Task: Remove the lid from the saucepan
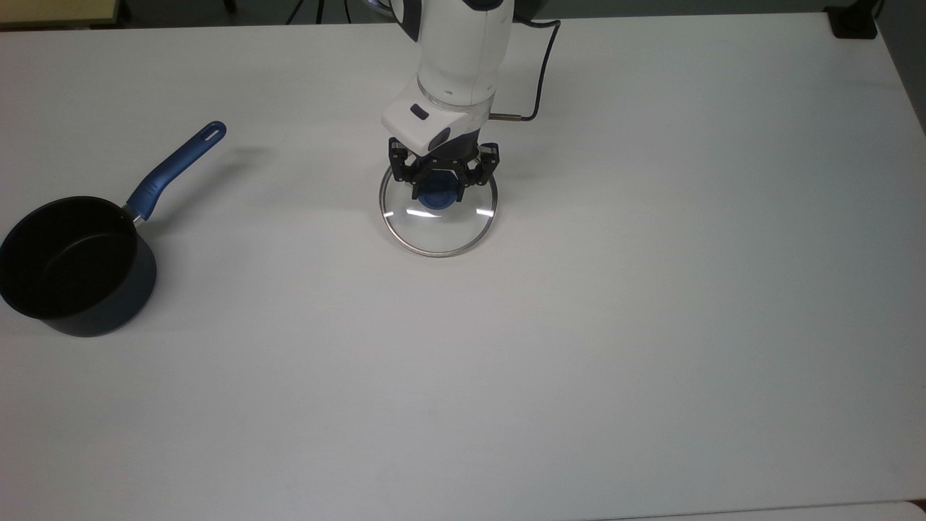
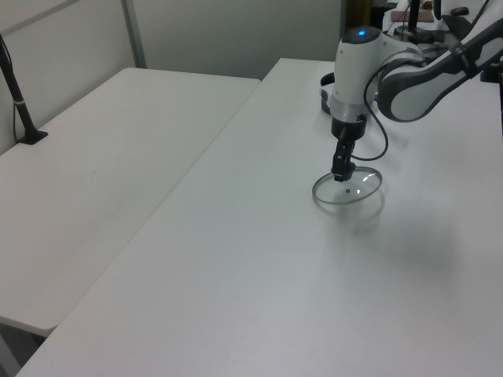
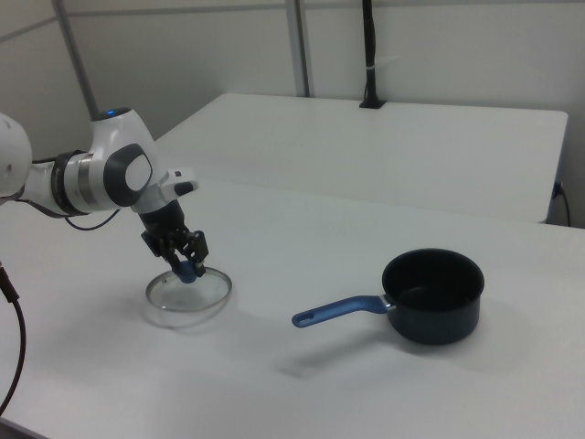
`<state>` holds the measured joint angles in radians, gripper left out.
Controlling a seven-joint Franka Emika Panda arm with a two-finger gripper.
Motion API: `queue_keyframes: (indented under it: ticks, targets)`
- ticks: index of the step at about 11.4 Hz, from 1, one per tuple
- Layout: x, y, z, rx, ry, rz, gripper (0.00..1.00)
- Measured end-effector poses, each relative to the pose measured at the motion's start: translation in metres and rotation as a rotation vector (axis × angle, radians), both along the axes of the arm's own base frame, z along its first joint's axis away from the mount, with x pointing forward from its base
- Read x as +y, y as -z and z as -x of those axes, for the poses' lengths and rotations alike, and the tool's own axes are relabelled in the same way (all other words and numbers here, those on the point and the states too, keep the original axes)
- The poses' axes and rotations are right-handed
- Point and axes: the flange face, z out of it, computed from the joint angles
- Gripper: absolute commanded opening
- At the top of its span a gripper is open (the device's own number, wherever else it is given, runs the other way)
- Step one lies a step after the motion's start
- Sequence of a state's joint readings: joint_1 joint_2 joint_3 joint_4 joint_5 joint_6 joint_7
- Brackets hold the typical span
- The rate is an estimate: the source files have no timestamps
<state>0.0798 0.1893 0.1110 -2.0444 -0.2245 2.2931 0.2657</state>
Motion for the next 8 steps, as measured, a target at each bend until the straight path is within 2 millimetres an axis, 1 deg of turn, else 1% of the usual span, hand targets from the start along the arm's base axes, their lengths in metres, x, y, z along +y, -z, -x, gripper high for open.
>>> queue_keyframes:
  ticks: [1, 2, 3, 4, 5, 6, 7, 8]
  targets:
    - [-0.001, 0.004, 0.004, 0.036, 0.004, 0.012, 0.68]
    - [-0.001, 0.009, 0.009, 0.076, 0.007, 0.026, 0.79]
    - [0.001, 0.012, 0.012, 0.099, 0.003, 0.034, 0.95]
    - [0.006, 0.014, 0.014, 0.11, -0.005, 0.038, 1.0]
    - [0.008, 0.012, 0.015, 0.122, -0.004, 0.044, 1.0]
    - [0.008, 0.002, 0.012, 0.134, 0.004, 0.052, 1.0]
    - [0.007, -0.02, 0.005, 0.13, 0.016, 0.059, 1.0]
    - [0.006, -0.049, -0.001, 0.114, 0.03, 0.062, 1.0]
